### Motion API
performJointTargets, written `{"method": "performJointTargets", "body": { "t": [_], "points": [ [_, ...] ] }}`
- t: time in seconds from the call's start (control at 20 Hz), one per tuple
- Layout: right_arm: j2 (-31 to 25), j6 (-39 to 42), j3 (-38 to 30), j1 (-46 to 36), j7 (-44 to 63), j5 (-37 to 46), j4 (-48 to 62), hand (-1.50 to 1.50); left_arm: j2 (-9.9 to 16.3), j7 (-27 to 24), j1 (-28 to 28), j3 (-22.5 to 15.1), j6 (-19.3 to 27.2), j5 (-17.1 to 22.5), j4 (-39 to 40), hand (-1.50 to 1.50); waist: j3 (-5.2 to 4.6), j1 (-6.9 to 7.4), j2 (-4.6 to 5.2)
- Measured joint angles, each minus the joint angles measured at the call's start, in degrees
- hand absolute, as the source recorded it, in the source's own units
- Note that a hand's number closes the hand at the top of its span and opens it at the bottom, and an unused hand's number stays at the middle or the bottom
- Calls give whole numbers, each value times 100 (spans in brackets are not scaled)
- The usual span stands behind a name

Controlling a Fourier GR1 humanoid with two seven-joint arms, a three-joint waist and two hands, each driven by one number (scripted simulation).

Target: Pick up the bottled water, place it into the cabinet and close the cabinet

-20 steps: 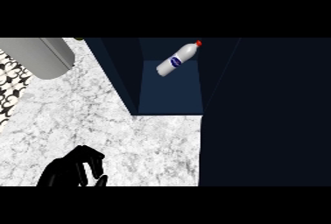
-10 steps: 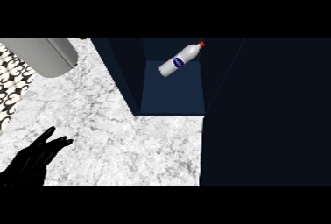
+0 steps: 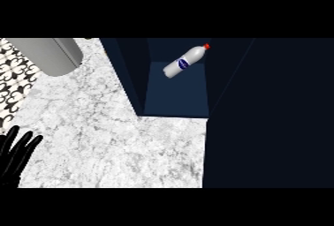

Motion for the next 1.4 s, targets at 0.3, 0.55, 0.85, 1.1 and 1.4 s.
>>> {"method": "performJointTargets", "body": {
  "t": [0.3, 0.55, 0.85, 1.1, 1.4],
  "points": [
    [-133, -203, 504, -700, 391, 100, 29, 150, 210, -36, 303, 274, -288, 219, -9, -150, -28, 65, -37],
    [-52, -633, 1022, -1246, 743, 179, 62, 150, 373, -79, 536, 513, -504, 367, -8, -150, -36, 102, -54],
    [167, -1326, 1676, -1960, 1247, 278, 111, 150, 574, -137, 798, 794, -797, 498, 67, -150, -41, 154, -58],
    [474, -1989, 2188, -2718, 1705, 369, 166, 150, 696, -211, 997, 1007, -1085, 617, 137, -150, -37, 240, -51],
    [909, -2804, 2341, -3740, 2205, 714, 347, 150, 846, -267, 1133, 1270, -1396, 744, 195, -150, -26, 328, -24]
  ]
}}
